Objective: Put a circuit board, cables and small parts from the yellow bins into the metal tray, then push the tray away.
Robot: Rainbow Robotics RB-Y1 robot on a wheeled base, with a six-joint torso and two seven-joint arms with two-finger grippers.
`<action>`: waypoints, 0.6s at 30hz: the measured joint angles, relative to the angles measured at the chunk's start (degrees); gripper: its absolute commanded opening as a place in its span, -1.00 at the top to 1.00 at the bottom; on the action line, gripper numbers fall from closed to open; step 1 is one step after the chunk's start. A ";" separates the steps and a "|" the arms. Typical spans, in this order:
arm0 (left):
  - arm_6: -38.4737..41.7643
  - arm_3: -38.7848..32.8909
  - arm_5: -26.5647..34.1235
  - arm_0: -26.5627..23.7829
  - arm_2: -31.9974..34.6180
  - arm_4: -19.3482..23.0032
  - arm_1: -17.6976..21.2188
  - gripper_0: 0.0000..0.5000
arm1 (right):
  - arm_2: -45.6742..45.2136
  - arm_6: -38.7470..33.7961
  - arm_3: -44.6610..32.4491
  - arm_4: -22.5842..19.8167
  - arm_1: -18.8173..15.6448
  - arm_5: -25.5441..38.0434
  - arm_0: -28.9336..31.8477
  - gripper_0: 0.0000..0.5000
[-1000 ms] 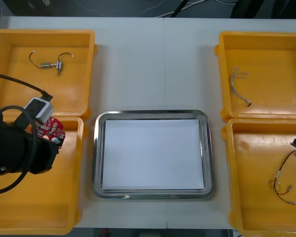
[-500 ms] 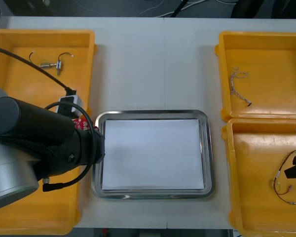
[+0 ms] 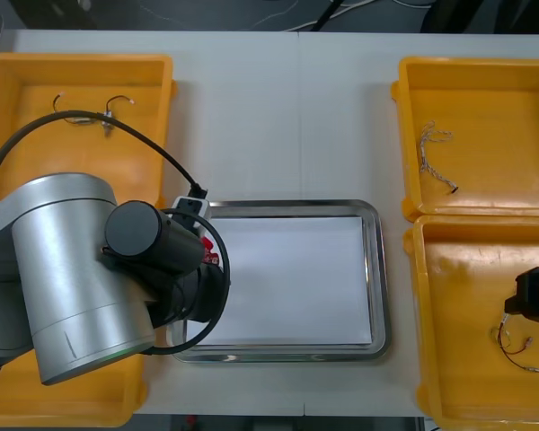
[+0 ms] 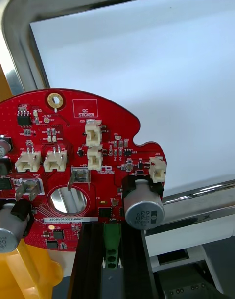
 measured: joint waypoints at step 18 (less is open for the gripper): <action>-0.76 7.03 -3.69 0.00 -6.13 -0.82 -2.32 1.00 | 2.89 -11.53 3.71 4.23 1.76 -10.80 1.06 -1.00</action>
